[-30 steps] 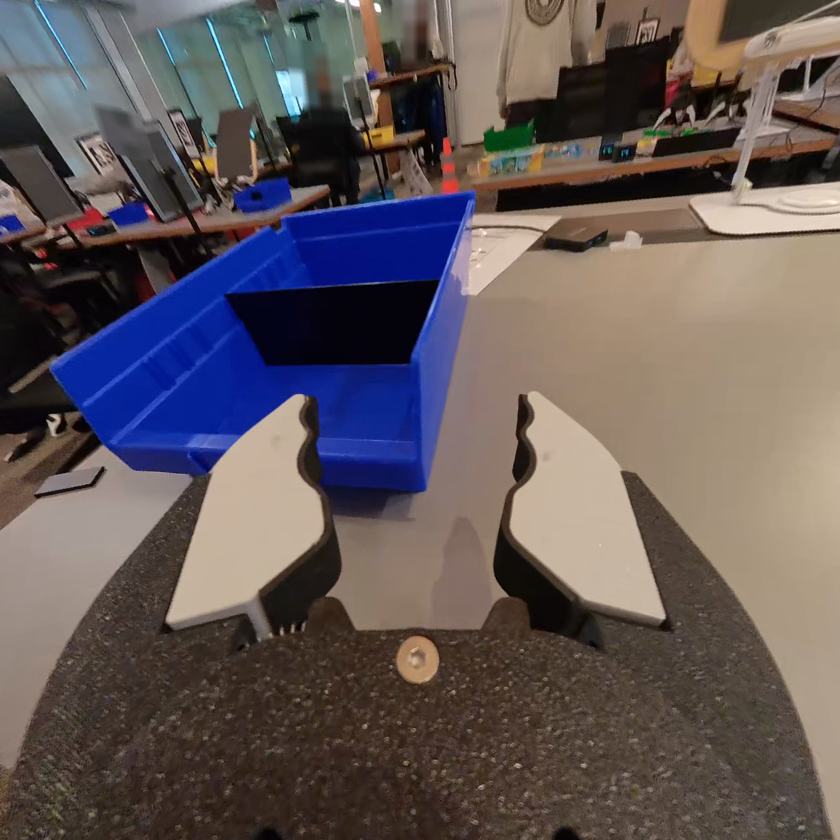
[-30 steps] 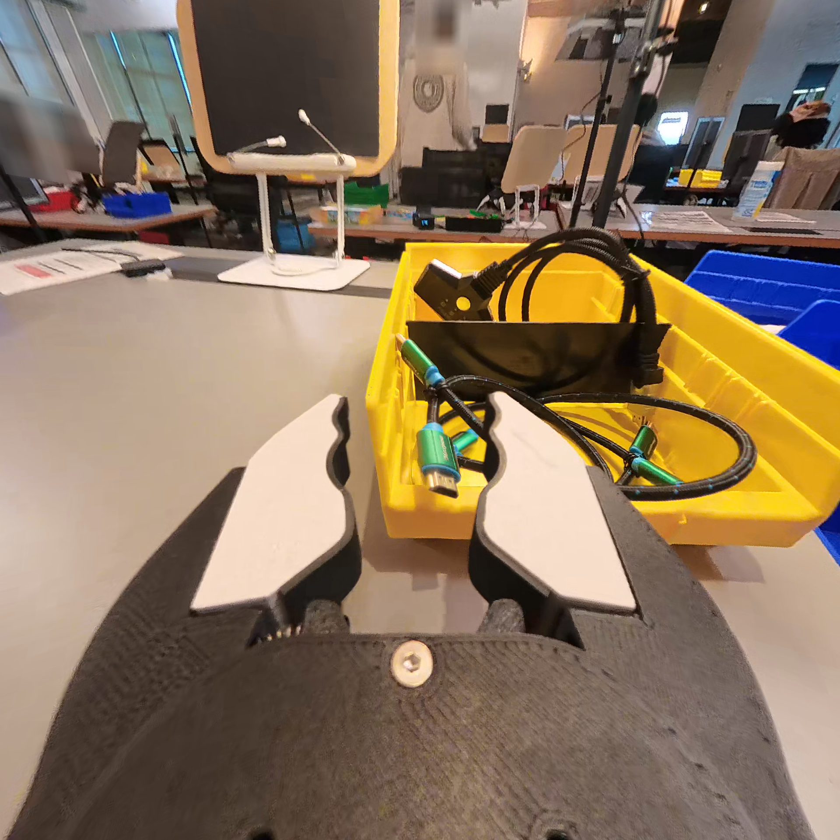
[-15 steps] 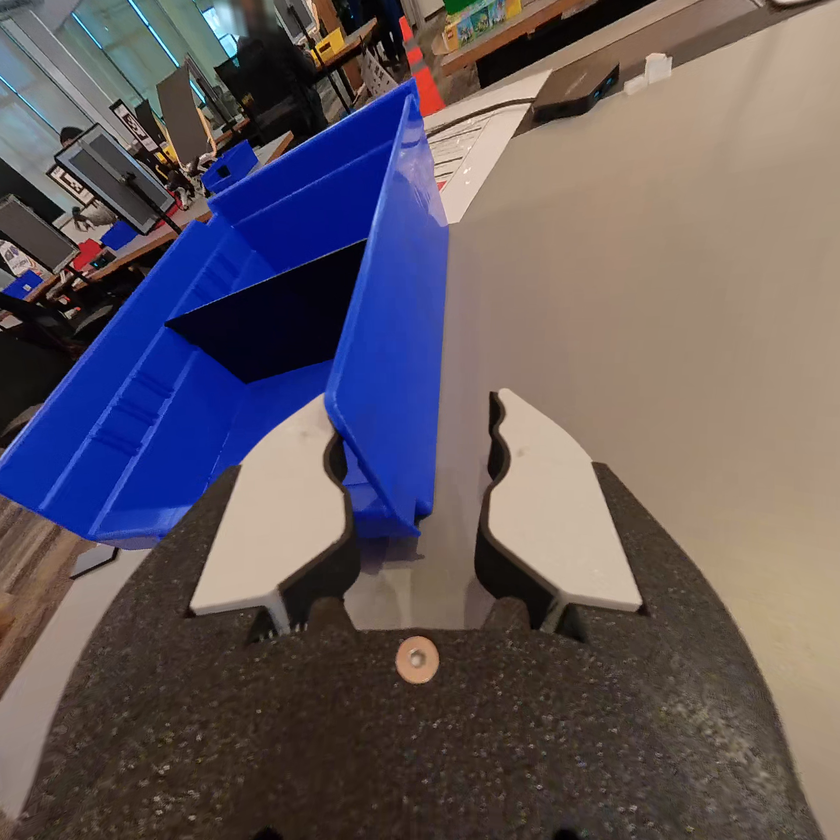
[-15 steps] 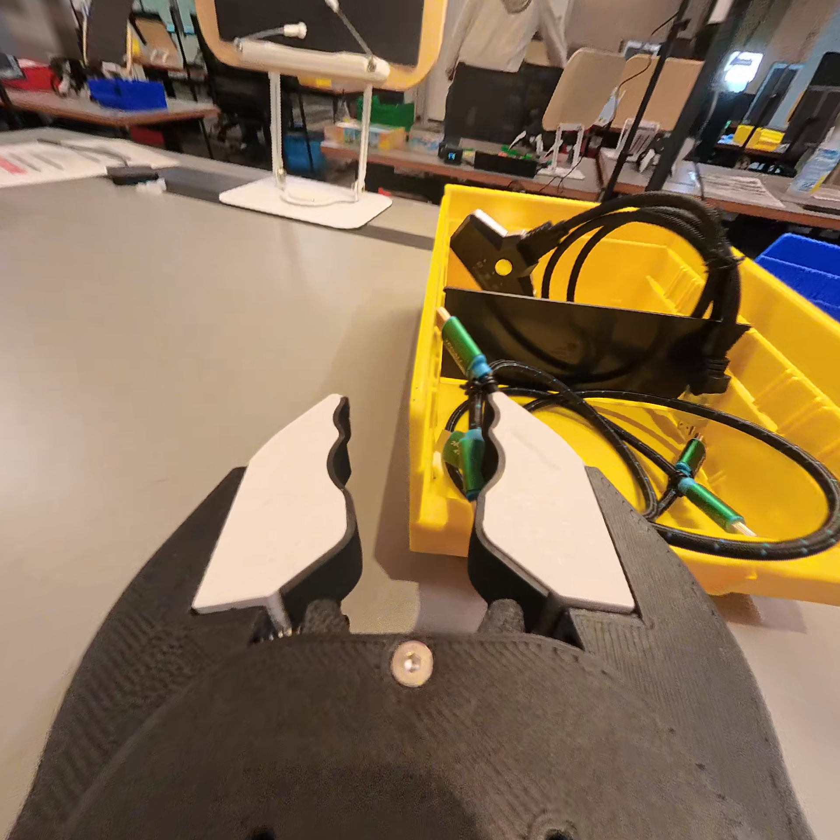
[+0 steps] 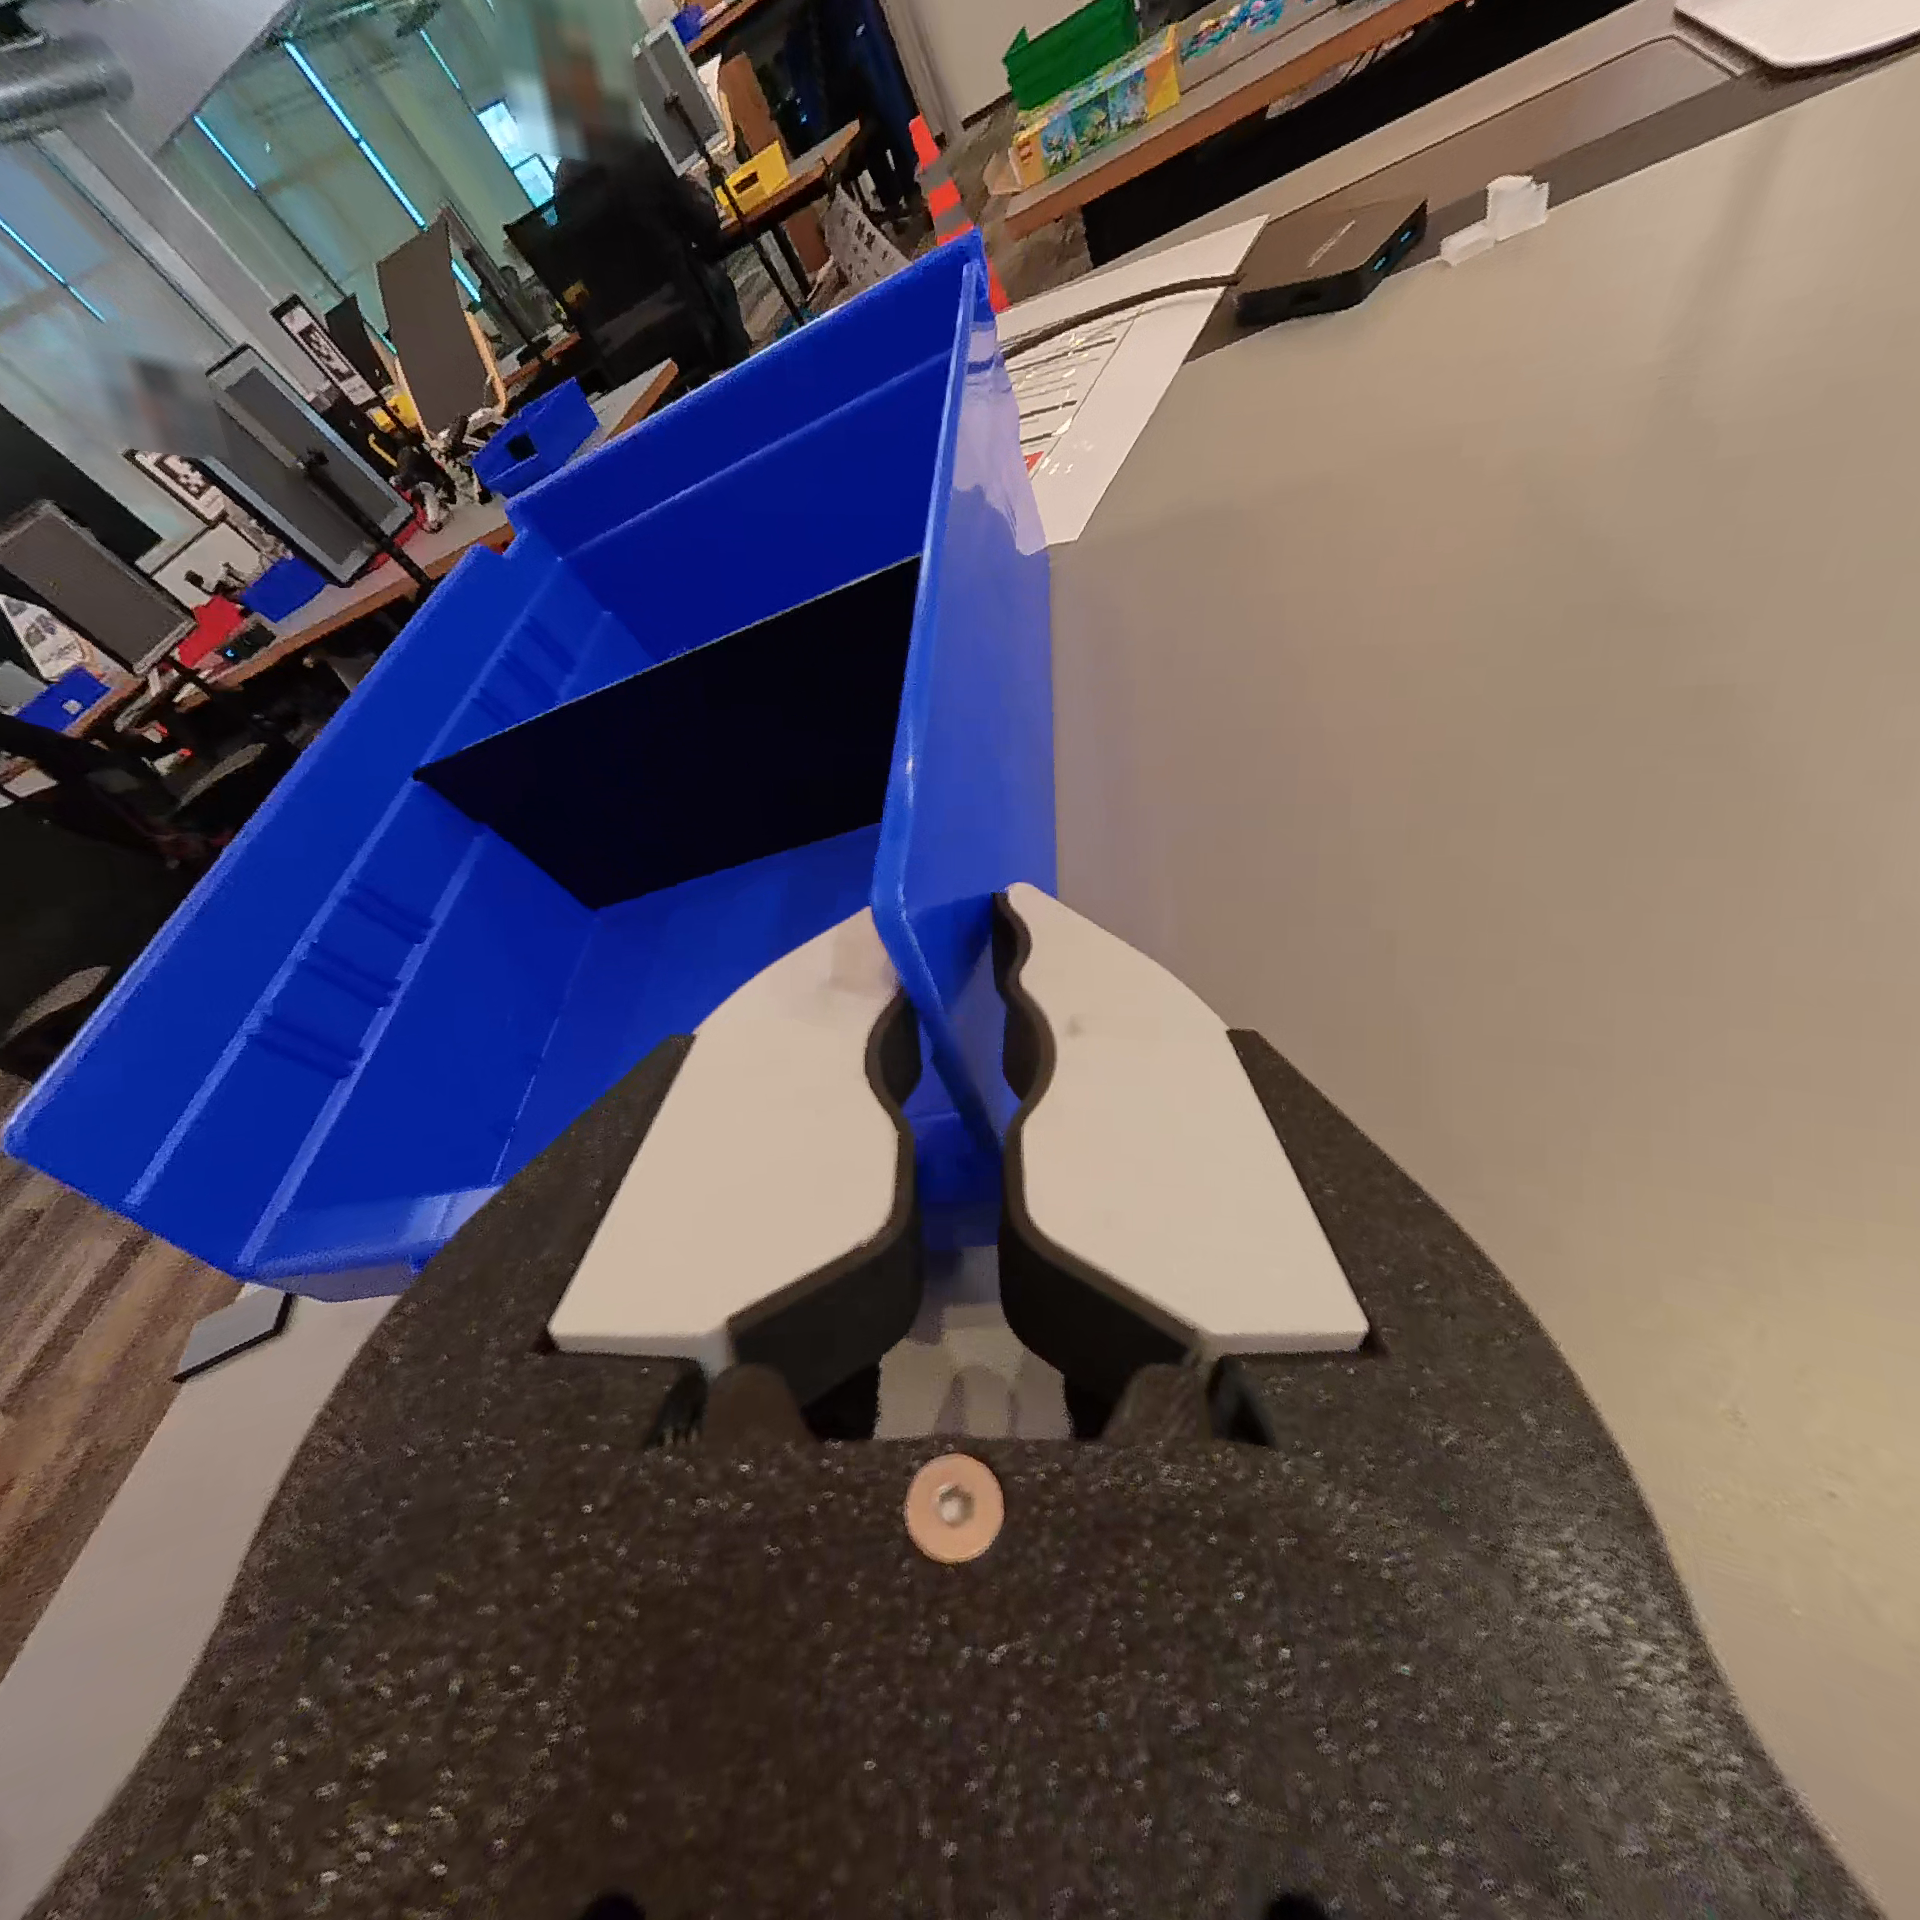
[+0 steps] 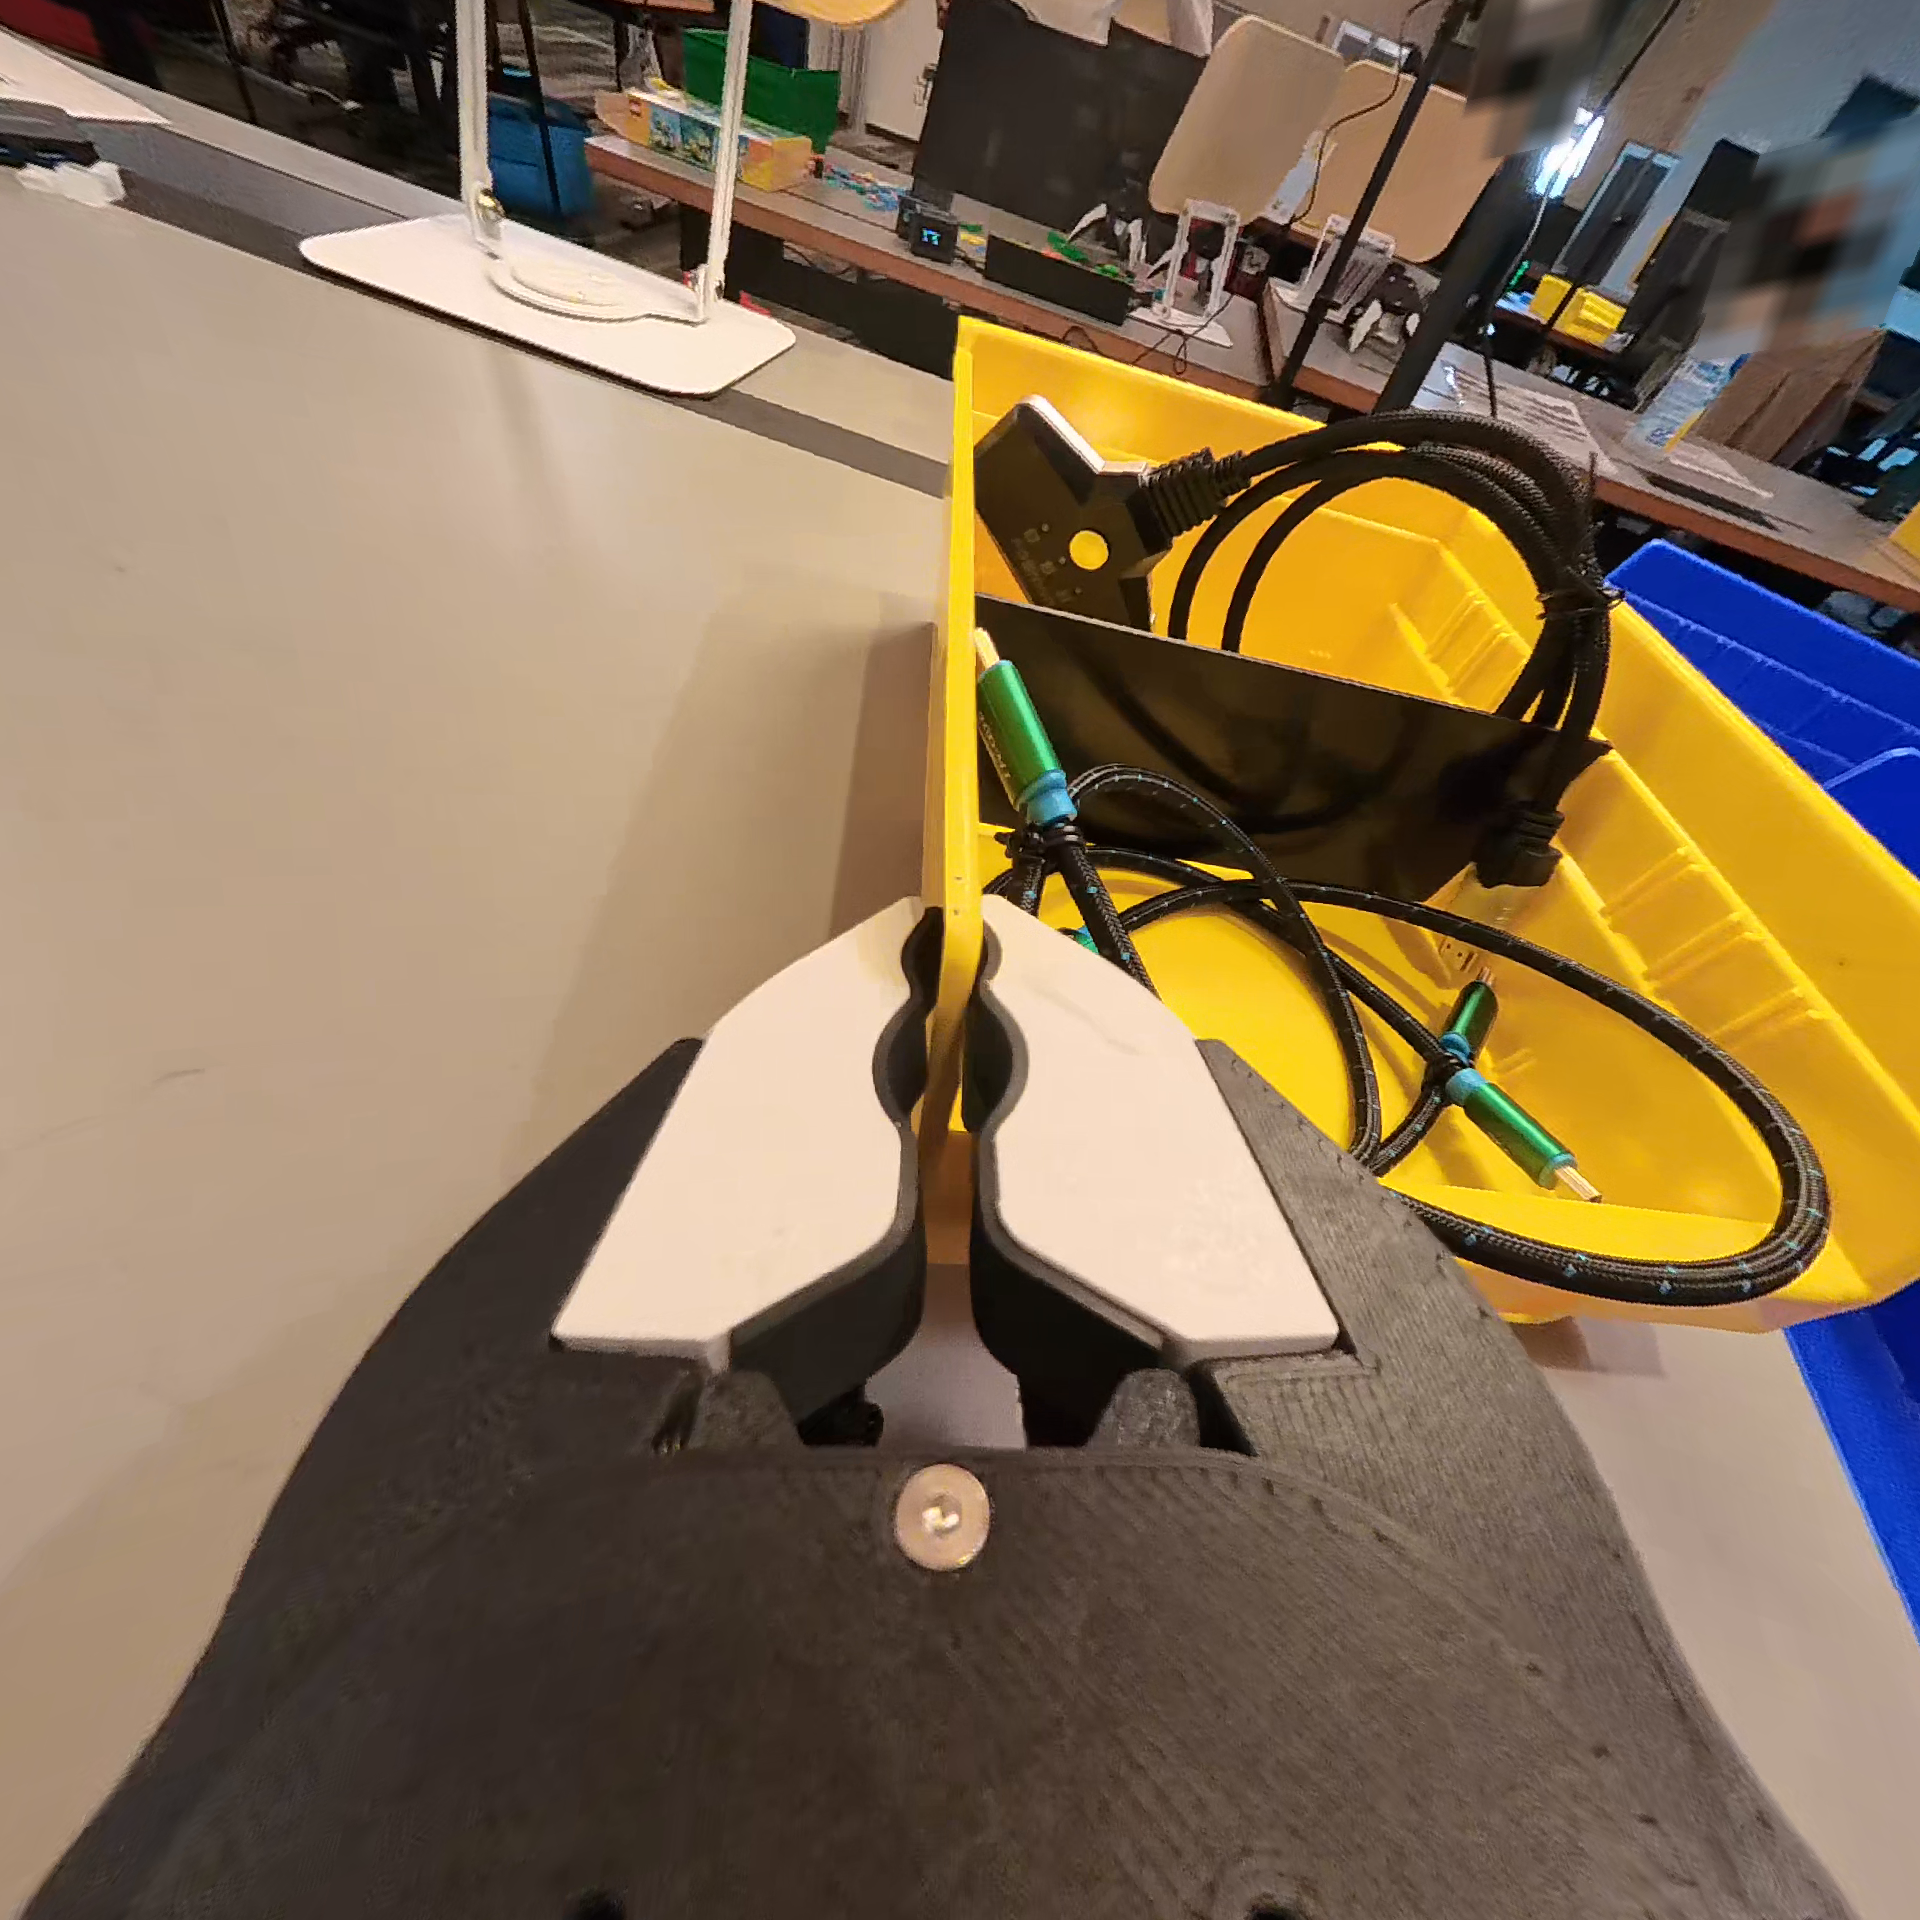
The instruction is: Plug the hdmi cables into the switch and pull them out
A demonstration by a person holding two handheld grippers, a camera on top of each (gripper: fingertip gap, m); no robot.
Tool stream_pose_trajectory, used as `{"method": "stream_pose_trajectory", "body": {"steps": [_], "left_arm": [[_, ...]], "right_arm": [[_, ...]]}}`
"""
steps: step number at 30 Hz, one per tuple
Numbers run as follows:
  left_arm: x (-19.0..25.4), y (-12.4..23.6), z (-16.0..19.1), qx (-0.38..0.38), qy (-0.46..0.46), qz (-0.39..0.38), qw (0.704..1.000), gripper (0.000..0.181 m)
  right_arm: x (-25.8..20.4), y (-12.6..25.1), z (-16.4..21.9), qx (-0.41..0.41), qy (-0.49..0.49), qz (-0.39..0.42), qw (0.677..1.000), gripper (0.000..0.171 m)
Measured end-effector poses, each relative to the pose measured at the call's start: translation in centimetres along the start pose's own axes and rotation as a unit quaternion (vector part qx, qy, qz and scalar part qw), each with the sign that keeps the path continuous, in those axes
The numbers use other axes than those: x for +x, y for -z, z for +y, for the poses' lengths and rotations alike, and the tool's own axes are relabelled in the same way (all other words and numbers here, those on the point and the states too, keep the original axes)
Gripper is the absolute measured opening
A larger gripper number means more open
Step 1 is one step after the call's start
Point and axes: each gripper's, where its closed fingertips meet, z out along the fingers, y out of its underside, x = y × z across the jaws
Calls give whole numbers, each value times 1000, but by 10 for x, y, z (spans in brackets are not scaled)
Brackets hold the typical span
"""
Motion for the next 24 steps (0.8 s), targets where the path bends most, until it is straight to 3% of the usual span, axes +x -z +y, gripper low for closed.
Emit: {"method": "stream_pose_trajectory", "body": {"steps": [14, 24], "left_arm": [[42, 48, -6, 61, -42, 109, 991, 6], [88, 106, -8, 127, -86, 261, 953, 6]], "right_arm": [[-11, 6, -1, 11, 50, 0, 999, 3], [-25, 4, -5, 16, 50, -34, 998, 4]]}}
